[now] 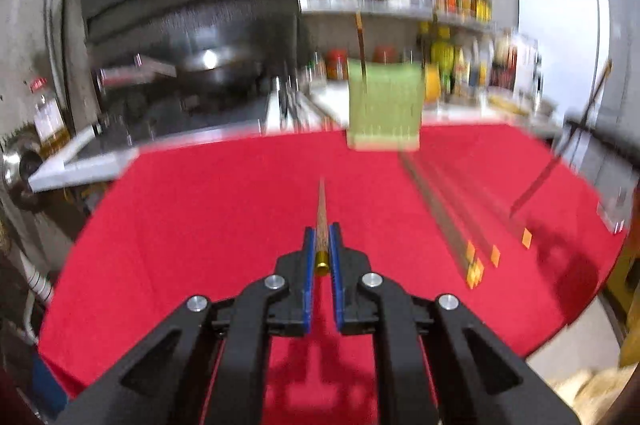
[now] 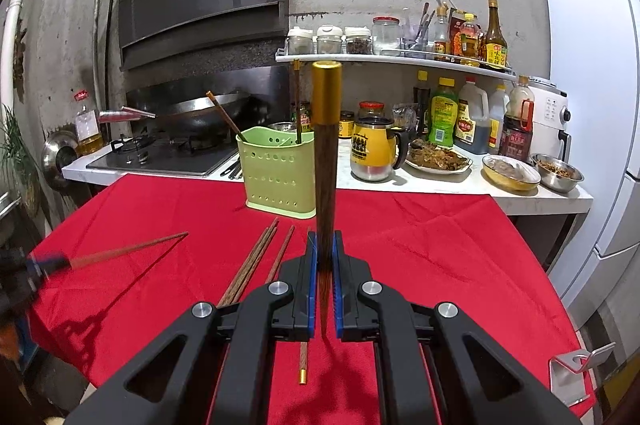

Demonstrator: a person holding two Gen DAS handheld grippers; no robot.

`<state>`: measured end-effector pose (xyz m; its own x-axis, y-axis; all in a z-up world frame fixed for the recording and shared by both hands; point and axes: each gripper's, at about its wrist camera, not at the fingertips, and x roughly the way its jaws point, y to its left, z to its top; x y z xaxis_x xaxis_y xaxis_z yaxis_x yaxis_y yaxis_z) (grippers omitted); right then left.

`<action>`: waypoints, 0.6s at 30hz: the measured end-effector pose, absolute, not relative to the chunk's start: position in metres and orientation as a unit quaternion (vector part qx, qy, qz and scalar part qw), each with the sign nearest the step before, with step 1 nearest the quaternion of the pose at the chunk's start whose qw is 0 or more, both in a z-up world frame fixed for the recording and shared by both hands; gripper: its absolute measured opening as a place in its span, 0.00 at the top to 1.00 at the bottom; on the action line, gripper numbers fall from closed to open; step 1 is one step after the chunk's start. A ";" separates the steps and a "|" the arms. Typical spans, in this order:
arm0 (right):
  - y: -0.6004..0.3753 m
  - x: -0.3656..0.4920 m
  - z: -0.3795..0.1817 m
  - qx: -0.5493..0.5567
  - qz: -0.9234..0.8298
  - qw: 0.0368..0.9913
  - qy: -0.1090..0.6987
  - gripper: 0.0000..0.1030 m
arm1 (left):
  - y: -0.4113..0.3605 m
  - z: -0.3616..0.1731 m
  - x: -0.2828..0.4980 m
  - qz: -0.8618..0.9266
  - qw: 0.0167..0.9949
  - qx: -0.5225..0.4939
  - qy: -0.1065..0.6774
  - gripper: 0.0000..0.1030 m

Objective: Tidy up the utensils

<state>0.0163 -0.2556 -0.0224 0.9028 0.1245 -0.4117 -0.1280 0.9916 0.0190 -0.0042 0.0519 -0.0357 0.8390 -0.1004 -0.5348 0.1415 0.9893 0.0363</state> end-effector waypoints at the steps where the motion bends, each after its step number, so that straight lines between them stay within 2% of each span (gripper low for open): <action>1: -0.256 0.018 -0.021 -0.003 0.064 0.975 0.211 0.94 | 0.054 -0.023 -0.003 -0.064 0.964 0.032 0.257 0.94; 6: -0.258 0.024 -0.019 -0.001 0.062 0.975 0.212 0.94 | 0.049 0.024 0.005 -0.070 0.980 0.031 0.185 0.94; 18: -0.267 0.045 -0.020 0.009 0.054 0.973 0.223 0.94 | 0.032 0.048 0.041 -0.102 0.977 0.041 0.180 0.94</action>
<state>0.0446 -0.2670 -0.0195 0.8950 0.1082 -0.4328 -0.1001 0.9941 0.0416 0.0413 0.0325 0.0475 0.9144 -0.1845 -0.3603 0.2144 0.9757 0.0443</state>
